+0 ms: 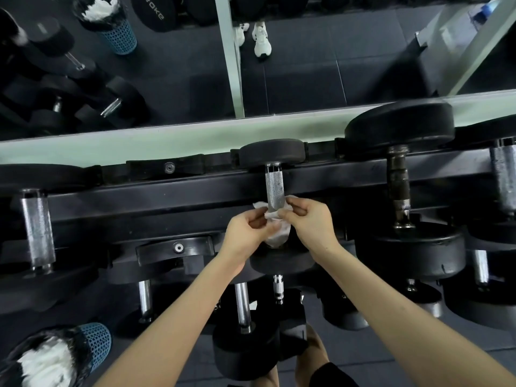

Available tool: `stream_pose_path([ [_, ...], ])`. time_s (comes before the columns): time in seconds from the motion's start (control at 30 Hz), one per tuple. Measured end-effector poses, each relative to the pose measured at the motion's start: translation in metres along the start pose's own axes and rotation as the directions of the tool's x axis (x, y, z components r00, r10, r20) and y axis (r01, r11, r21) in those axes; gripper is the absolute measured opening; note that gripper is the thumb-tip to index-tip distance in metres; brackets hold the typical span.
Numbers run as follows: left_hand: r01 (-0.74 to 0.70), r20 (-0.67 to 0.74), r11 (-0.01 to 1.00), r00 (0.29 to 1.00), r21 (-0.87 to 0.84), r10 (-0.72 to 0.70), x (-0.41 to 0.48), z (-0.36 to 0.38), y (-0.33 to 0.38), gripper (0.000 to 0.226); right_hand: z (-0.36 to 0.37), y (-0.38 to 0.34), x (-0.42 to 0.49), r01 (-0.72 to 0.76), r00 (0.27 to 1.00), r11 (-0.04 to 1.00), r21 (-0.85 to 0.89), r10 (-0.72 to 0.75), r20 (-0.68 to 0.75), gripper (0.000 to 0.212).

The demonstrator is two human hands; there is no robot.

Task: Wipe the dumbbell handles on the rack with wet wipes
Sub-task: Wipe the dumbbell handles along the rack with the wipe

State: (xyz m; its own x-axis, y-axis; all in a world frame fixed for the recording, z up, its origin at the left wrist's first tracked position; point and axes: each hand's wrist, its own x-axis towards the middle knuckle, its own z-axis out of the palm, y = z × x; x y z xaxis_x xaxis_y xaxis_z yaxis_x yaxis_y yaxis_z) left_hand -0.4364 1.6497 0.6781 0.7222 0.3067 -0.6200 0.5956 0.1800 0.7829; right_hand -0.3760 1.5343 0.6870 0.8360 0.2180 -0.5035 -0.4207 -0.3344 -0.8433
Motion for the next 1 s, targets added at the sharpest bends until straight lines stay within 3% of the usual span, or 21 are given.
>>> stream_pose_path([
  [0.07, -0.033, -0.019, 0.999, 0.999, 0.016, 0.033, 0.002, -0.002, 0.000, 0.039, 0.002, -0.005, 0.005, 0.011, 0.999, 1.000, 0.007, -0.011, -0.044, 0.034],
  [0.2, -0.134, -0.210, 0.989, 0.967, 0.066, 0.145, 0.006, 0.006, 0.007, 0.023, 0.006, -0.007, 0.006, 0.035, 0.994, 0.999, 0.036, -0.031, -0.100, 0.032],
  [0.33, -0.189, -0.350, 0.981, 0.916, 0.052, 0.195, 0.013, 0.005, 0.012, 0.017, -0.001, 0.004, -0.004, -0.027, 0.997, 0.999, 0.039, 0.024, 0.079, 0.055],
  [0.4, -0.179, -0.403, 0.984, 0.900, 0.004, 0.166, 0.020, 0.006, 0.018, 0.013, 0.000, 0.004, -0.003, 0.007, 0.999, 1.000, -0.016, -0.006, 0.038, 0.046],
  [0.47, -0.169, -0.425, 0.982, 0.898, -0.084, 0.118, 0.029, 0.009, 0.026, 0.010, 0.004, 0.001, 0.003, 0.046, 0.995, 0.999, -0.011, -0.047, -0.088, 0.026],
  [0.6, -0.144, -0.395, 0.982, 0.915, -0.121, 0.085, 0.029, 0.015, 0.033, 0.006, 0.012, -0.014, 0.025, 0.088, 0.970, 0.995, 0.056, -0.073, -0.234, 0.020],
  [0.67, -0.140, -0.315, 0.987, 0.943, -0.082, 0.108, 0.021, 0.013, 0.031, 0.017, 0.014, -0.022, 0.036, 0.063, 0.970, 0.989, 0.132, -0.029, -0.241, 0.016],
  [0.77, -0.051, -0.149, 0.989, 0.988, -0.140, 0.030, 0.017, 0.012, 0.025, 0.037, 0.020, -0.026, 0.035, 0.020, 0.975, 0.964, 0.267, 0.039, -0.217, 0.013],
  [0.9, 0.025, -0.182, 0.965, 0.980, -0.262, -0.075, 0.018, 0.021, 0.028, 0.015, 0.026, -0.020, 0.019, -0.026, 0.989, 0.952, 0.306, 0.070, -0.134, 0.009],
  [1.0, 0.029, -0.225, 0.938, 0.968, -0.346, -0.113, 0.024, 0.026, 0.039, 0.008, 0.026, -0.029, 0.030, -0.044, 0.984, 0.951, 0.305, 0.095, -0.153, 0.011],
])
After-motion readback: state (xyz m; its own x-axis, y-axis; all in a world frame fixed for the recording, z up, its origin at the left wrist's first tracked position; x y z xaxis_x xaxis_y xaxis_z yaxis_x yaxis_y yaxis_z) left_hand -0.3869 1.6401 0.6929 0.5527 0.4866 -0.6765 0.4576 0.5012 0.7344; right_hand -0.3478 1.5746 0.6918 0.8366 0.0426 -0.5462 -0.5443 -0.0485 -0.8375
